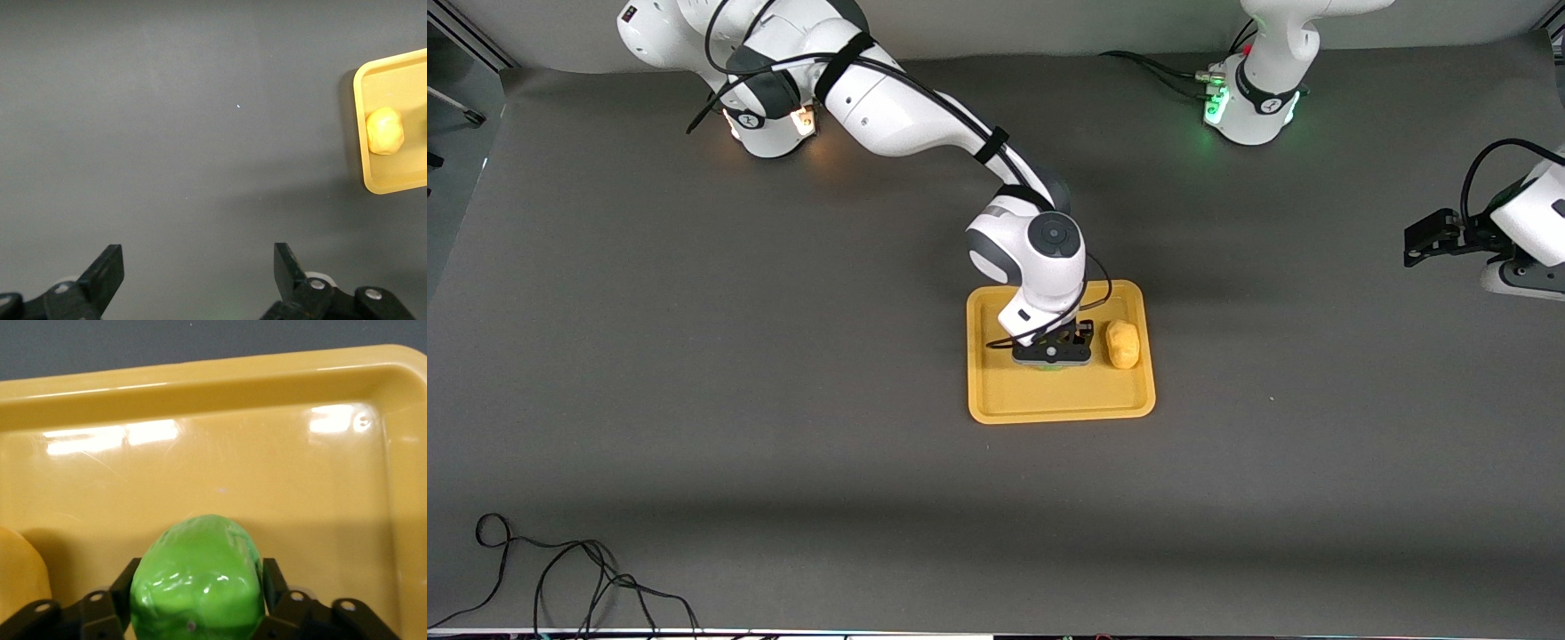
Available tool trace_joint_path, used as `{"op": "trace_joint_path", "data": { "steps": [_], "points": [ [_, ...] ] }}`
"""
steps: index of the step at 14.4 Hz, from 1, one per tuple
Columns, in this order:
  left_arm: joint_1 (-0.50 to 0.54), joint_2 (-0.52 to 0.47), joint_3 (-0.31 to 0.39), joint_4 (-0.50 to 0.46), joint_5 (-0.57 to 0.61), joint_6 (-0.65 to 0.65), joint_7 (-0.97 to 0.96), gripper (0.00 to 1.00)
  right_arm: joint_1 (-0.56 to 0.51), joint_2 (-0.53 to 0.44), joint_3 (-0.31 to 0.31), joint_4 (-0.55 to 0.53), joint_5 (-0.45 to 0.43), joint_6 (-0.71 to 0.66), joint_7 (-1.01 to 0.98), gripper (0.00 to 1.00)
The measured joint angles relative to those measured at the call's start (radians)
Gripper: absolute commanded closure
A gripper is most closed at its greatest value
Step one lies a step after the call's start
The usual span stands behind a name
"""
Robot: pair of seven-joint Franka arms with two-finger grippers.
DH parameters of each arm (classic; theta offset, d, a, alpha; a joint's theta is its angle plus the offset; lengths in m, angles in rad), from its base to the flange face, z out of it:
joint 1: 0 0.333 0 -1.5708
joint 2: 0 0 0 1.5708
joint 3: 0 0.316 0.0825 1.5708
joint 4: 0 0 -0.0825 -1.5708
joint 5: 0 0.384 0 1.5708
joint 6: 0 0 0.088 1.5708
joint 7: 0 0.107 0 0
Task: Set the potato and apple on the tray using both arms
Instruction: 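Lift the green apple with the right gripper and move it over the tray, then lower the apple onto the tray beside the potato and open the right gripper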
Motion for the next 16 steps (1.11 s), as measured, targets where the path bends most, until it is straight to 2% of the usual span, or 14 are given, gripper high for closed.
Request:
{"op": "trace_joint_path", "data": {
  "steps": [2,4,7,10,12,16],
  "points": [
    [0.0,0.0,-0.002,0.0,0.0,-0.006,0.0,0.0,-0.001,-0.011,-0.013,0.034,0.0,-0.02,0.0,0.0],
    [0.0,-0.001,-0.002,0.002,0.0,-0.015,0.0,0.0,-0.006,-0.073,-0.023,0.073,0.0,-0.138,0.0,0.0],
    [0.0,-0.004,-0.002,0.006,0.0,-0.018,0.0,0.0,-0.059,-0.262,-0.024,0.102,0.0,-0.389,-0.008,0.0],
    [0.0,-0.004,-0.003,0.008,0.0,-0.019,0.0,0.0,-0.129,-0.453,-0.025,0.074,0.0,-0.614,-0.165,0.0],
    [0.0,-0.004,-0.003,0.009,0.0,-0.021,0.0,0.0,-0.182,-0.561,-0.026,-0.014,0.0,-0.678,-0.27,0.0],
    [0.001,-0.004,-0.001,0.012,0.0,-0.035,0.006,0.0,-0.36,-0.807,-0.016,-0.322,0.0,-0.65,-0.474,0.0]
  ]
}}
